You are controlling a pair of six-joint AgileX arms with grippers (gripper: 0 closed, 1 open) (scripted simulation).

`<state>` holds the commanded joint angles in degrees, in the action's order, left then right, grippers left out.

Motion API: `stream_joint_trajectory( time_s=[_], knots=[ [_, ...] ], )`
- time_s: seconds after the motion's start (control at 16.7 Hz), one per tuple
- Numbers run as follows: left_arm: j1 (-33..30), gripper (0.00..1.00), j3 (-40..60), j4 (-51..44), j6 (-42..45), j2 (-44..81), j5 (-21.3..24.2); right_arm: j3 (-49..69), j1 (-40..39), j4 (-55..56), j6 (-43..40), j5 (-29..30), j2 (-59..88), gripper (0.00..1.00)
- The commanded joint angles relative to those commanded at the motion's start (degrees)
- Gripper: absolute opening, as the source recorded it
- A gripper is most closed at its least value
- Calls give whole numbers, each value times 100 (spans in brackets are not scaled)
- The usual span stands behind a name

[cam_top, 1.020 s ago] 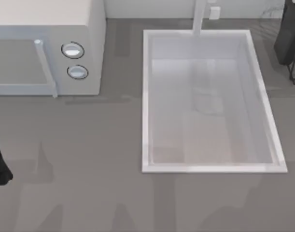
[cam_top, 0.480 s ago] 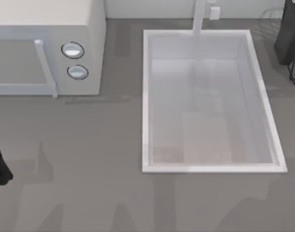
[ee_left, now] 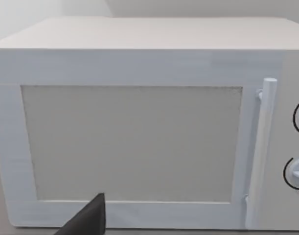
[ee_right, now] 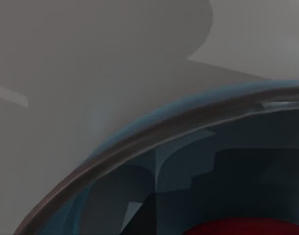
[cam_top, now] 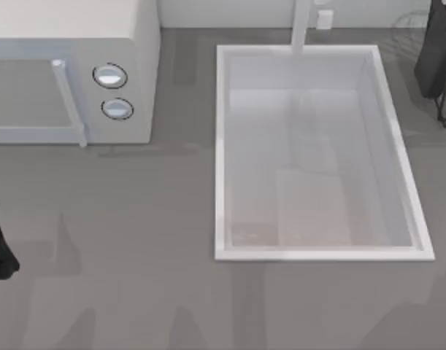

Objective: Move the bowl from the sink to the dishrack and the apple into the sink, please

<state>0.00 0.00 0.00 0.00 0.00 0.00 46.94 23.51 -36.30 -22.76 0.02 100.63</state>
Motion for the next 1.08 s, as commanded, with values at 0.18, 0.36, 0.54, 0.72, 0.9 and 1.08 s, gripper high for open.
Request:
stream_joint_trajectory(
  time_s=[0.18,0.36,0.54,0.72,0.9,1.08],
  knots=[
    [0,100,0,0,0,0,0,0,0,0,0,0,0,100],
    [0,100,0,0,0,0,0,0,0,0,0,0,0,77],
    [0,100,0,0,0,0,0,0,0,0,0,0,0,55],
    [0,100,0,0,0,0,0,0,0,0,0,0,0,32],
    [0,100,0,0,0,0,0,0,0,0,0,0,0,10],
    [0,100,0,0,0,0,0,0,0,0,0,0,0,0]
  ],
)
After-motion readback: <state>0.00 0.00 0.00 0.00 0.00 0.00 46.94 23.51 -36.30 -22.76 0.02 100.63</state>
